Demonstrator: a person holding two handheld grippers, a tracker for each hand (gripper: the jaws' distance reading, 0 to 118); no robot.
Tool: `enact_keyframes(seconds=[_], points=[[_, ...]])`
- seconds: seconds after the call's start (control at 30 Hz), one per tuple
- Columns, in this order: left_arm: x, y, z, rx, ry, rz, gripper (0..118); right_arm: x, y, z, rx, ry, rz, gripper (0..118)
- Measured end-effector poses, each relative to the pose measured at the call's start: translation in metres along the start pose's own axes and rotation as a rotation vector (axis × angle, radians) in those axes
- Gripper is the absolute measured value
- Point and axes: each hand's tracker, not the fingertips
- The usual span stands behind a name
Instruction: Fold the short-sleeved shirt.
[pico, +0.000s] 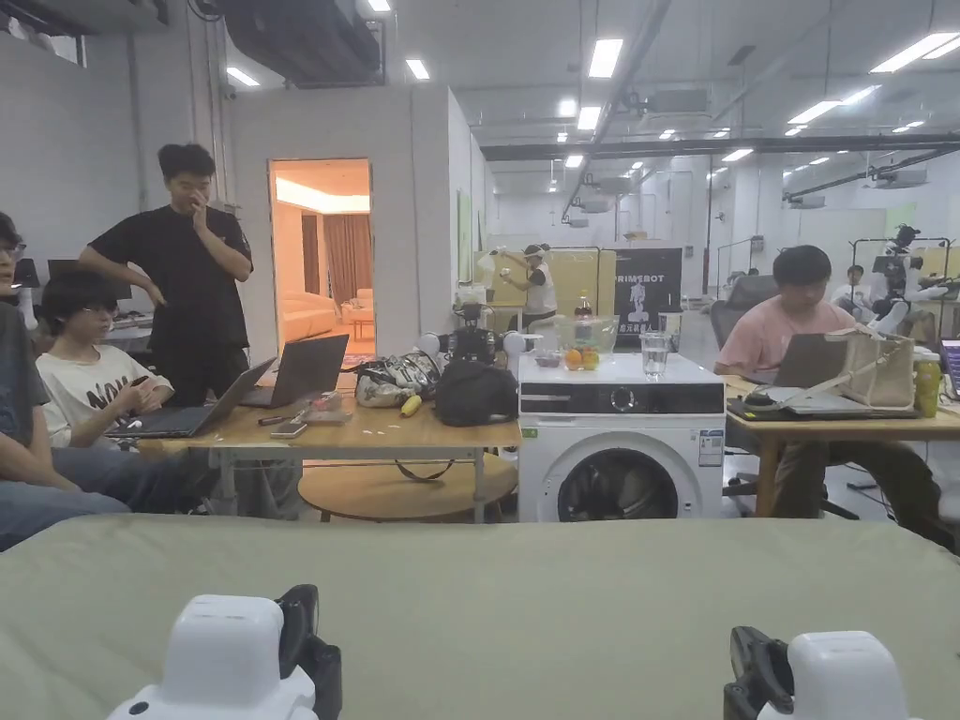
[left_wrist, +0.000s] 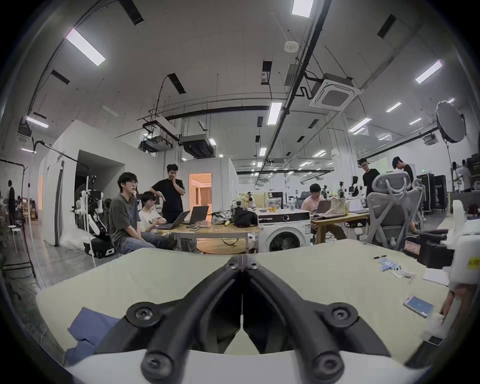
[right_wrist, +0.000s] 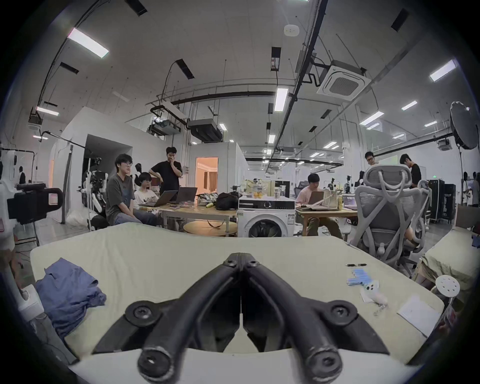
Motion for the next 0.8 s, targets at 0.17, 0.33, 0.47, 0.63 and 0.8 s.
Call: enact_keyframes(seconds=[0.17,0.33,0.47,0.63,0.8], points=[[-0.007,0.0,-0.002,-0.014,-0.009,0.042,0,0.005,-0.001,0.001,-0.005,0.032,-0.021,0],[-0.014,0.001,0.006,-0.001,0.006,0.05,0,-0.008,-0.001,-0.005,-0.013,0.038,0.02,0],[-0.033,0.003,0.022,-0.012,0.065,0.031,0,-0.044,0.0,-0.017,-0.023,0.141,0.028,0],[-0.075,0.003,0.05,-0.029,0.158,0.041,0,-0.106,0.001,-0.033,-0.028,0.3,-0.009,0],[-0.113,-0.004,0.061,-0.077,0.199,0.069,0,-0.151,-0.009,-0.043,-0.051,0.392,-0.015,0]])
